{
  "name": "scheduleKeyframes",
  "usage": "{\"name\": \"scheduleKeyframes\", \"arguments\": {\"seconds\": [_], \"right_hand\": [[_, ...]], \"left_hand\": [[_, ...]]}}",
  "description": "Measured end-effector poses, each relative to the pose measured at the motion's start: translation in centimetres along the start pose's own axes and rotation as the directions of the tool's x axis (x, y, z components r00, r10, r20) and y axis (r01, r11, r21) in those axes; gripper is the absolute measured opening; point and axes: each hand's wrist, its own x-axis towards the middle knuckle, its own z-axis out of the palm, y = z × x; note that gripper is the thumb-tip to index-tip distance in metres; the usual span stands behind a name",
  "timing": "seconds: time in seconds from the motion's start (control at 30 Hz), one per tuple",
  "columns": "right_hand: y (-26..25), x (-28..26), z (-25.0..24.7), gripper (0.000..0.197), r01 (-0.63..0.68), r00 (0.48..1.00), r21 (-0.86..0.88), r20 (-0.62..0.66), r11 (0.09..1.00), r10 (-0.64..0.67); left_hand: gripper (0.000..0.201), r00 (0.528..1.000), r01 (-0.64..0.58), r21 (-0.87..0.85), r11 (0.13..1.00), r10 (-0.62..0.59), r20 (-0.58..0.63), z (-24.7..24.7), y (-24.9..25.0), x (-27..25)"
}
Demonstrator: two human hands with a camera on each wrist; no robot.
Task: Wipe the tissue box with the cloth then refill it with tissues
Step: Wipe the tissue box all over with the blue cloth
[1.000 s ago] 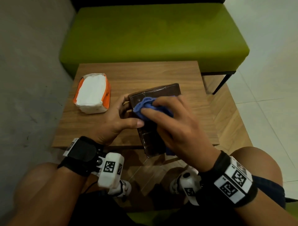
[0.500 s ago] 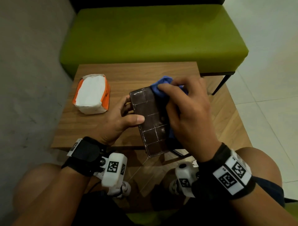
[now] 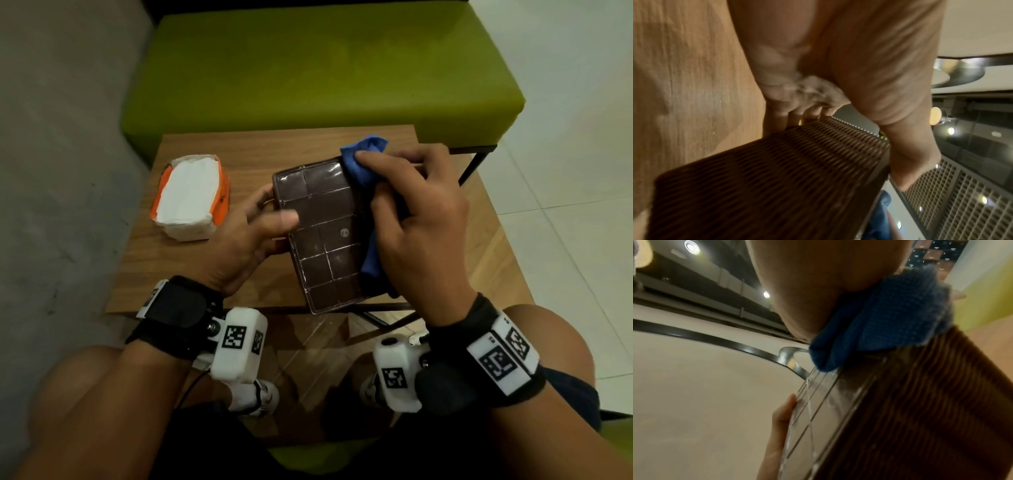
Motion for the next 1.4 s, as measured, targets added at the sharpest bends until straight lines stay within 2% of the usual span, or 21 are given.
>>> {"name": "scheduleKeyframes", "arguments": {"seconds": [0.1,0.23,0.37,0.43,0.5,0.57,0.63,0.7,0.73,0.77,0.83,0.9,0.93,1.0,1.07,1.1,1.17,1.23,1.3,1.33,1.4], "right_hand": [[-0.1,0.4,0.1,0.037,0.068,0.997,-0.076,0.047,0.995,-0.065],[-2.1,-0.1,0.8,0.037,0.171,0.984,-0.22,0.092,0.96,-0.154],[-2.8,-2.7,0.9,0.035,0.366,0.904,-0.187,0.306,0.912,-0.3],[-1.2,-2.3,0.2,0.031,0.308,0.935,-0.197,0.243,0.931,-0.258],[-0.3,-1.5,-0.1,0.029,0.151,0.987,-0.206,0.081,0.967,-0.137],[-1.4,-1.6,0.3,0.03,0.085,0.996,-0.194,0.012,0.977,-0.084],[-3.1,-3.2,1.2,0.031,0.177,0.981,-0.181,0.111,0.967,-0.159],[-3.4,-5.1,1.5,0.034,0.289,0.934,-0.157,0.264,0.944,-0.242],[-2.9,-5.4,1.2,0.034,0.303,0.922,-0.151,0.297,0.941,-0.25],[-2.1,-5.2,0.8,0.032,0.287,0.932,-0.163,0.277,0.944,-0.235],[-0.9,-4.3,0.2,0.03,0.173,0.978,-0.207,0.147,0.963,-0.145],[-1.0,-3.5,0.1,0.03,0.078,0.996,-0.219,0.052,0.973,-0.068],[-1.7,-3.6,0.2,0.03,0.082,0.996,-0.224,0.054,0.971,-0.071],[-3.1,-4.7,0.7,0.03,0.183,0.974,-0.195,0.17,0.964,-0.151],[-3.2,-5.8,0.4,0.033,0.299,0.913,-0.141,0.33,0.944,-0.24],[-2.6,-6.1,0.0,0.033,0.325,0.895,-0.138,0.365,0.936,-0.257],[-1.2,-6.0,-0.7,0.032,0.293,0.923,-0.18,0.31,0.939,-0.228],[-0.3,-5.3,-1.1,0.03,0.191,0.971,-0.218,0.184,0.957,-0.152],[-0.8,-4.6,-0.8,0.03,0.113,0.991,-0.219,0.091,0.969,-0.095],[-1.5,-4.6,-0.5,0.03,0.109,0.992,-0.211,0.088,0.971,-0.092],[-2.5,-5.1,0.1,0.031,0.176,0.975,-0.186,0.171,0.967,-0.145]], "left_hand": [[0.062,0.998,0.032,-0.067,0.997,-0.036,-0.048,0.7,0.5,0.6],[0.078,0.994,0.0,-0.073,0.997,-0.008,-0.106,1.5,0.5,1.0],[0.088,0.991,-0.026,-0.072,0.997,0.016,-0.13,1.5,0.6,1.0],[0.085,0.99,-0.026,-0.065,0.998,0.017,-0.139,1.2,0.6,0.9],[0.085,0.99,-0.027,-0.044,0.999,0.02,-0.141,1.2,0.6,0.7],[0.087,0.989,-0.032,-0.017,0.999,0.029,-0.144,1.6,0.5,0.7],[0.089,0.987,-0.037,-0.008,0.999,0.035,-0.156,1.9,0.6,0.8],[0.087,0.983,-0.044,-0.014,0.999,0.041,-0.181,1.6,0.5,0.8],[0.085,0.981,-0.045,-0.027,0.999,0.039,-0.191,1.5,0.5,0.7],[0.084,0.978,-0.045,-0.039,0.998,0.037,-0.204,1.3,0.5,0.6],[0.077,0.979,-0.037,-0.056,0.998,0.025,-0.201,1.1,0.3,0.4],[0.066,0.984,-0.022,-0.058,0.998,0.011,-0.177,1.4,0.2,0.3],[0.062,0.984,-0.023,-0.062,0.998,0.011,-0.179,1.5,0.3,0.2],[0.064,0.979,-0.035,-0.06,0.998,0.022,-0.201,1.6,0.3,0.1],[0.072,0.977,-0.048,-0.045,0.998,0.038,-0.211,1.3,0.4,0.1],[0.074,0.977,-0.055,-0.046,0.997,0.044,-0.21,1.1,0.4,0.0],[0.077,0.977,-0.054,-0.062,0.997,0.04,-0.211,0.6,0.3,-0.1],[0.078,0.98,-0.039,-0.056,0.998,0.027,-0.199,0.7,0.2,-0.2],[0.077,0.985,-0.024,-0.033,0.999,0.018,-0.171,1.3,0.2,-0.1],[0.076,0.986,-0.026,-0.023,0.999,0.021,-0.166,1.5,0.3,-0.1],[0.078,0.986,-0.041,0.004,0.999,0.041,-0.162,1.6,0.6,0.1]]}}
